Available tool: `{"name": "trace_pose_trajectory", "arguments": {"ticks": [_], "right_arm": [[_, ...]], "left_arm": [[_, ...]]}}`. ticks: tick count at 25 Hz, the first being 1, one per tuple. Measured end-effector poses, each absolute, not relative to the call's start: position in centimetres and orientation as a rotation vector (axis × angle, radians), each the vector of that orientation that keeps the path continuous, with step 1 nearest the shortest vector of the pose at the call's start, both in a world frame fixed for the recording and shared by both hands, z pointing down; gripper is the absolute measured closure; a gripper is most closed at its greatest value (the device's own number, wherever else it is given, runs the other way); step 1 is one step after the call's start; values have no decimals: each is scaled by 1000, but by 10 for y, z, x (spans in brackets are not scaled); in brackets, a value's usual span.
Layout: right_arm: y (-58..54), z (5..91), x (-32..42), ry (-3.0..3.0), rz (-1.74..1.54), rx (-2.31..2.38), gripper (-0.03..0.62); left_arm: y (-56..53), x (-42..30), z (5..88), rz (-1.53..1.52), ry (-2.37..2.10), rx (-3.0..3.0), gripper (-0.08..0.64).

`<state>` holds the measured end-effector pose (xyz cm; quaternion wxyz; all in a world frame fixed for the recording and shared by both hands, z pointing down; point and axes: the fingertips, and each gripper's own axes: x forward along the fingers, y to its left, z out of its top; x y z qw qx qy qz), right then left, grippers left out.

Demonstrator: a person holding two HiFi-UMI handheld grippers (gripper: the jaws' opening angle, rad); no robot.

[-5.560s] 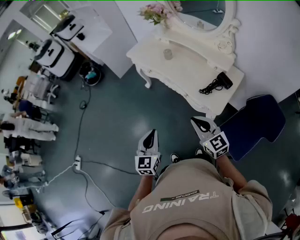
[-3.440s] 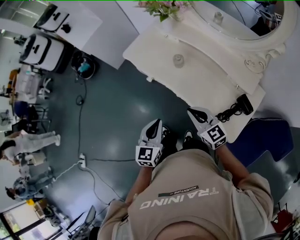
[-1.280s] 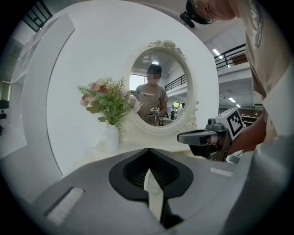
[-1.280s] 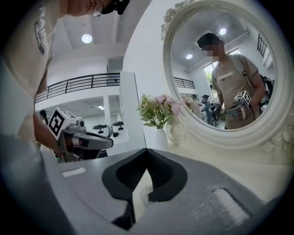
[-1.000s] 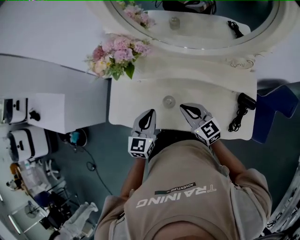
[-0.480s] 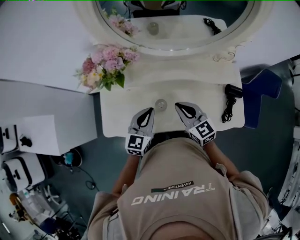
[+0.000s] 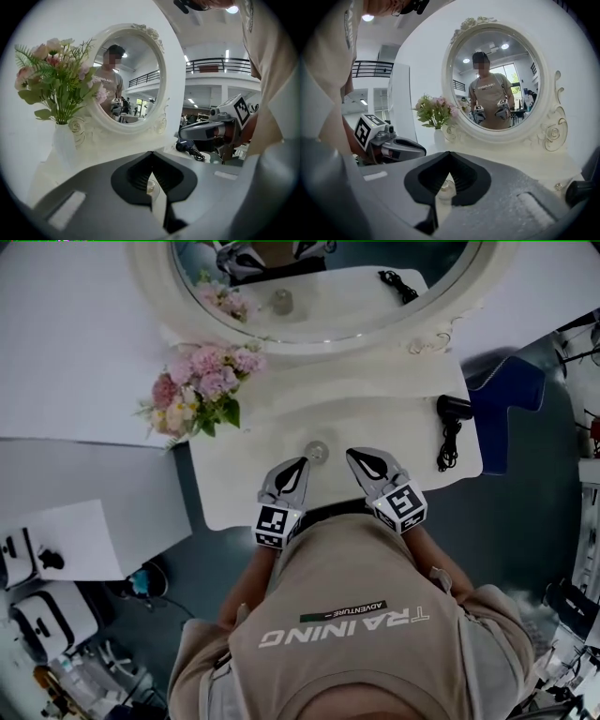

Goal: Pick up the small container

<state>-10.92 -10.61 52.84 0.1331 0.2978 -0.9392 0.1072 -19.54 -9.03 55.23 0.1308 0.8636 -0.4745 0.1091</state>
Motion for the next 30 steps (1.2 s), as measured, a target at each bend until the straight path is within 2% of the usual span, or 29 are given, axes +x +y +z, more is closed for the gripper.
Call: {"name": "trace_pose_trajectory", "arguments": {"ticks": [9,13,17,24,30], "right_arm": [[-107,552,-108,-2706,438,893,589],[-110,558,-108,-2709,438,858,589],[-113,561,-104,-2706,437,852,589],[-117,557,-101,-2696,401,876,589],[-110,564,-91,-2651,372,860,589]], "left_arm": [[-96,-198,583,409,-1292,2486,525],[-98,-193,600,457,-1239,2477,455],[-97,-185,615,500,-1179,2494,299],[-100,-180,647,630,-1142,2510,171],[-111,-175,675,644,-1104,2501,152]]}}
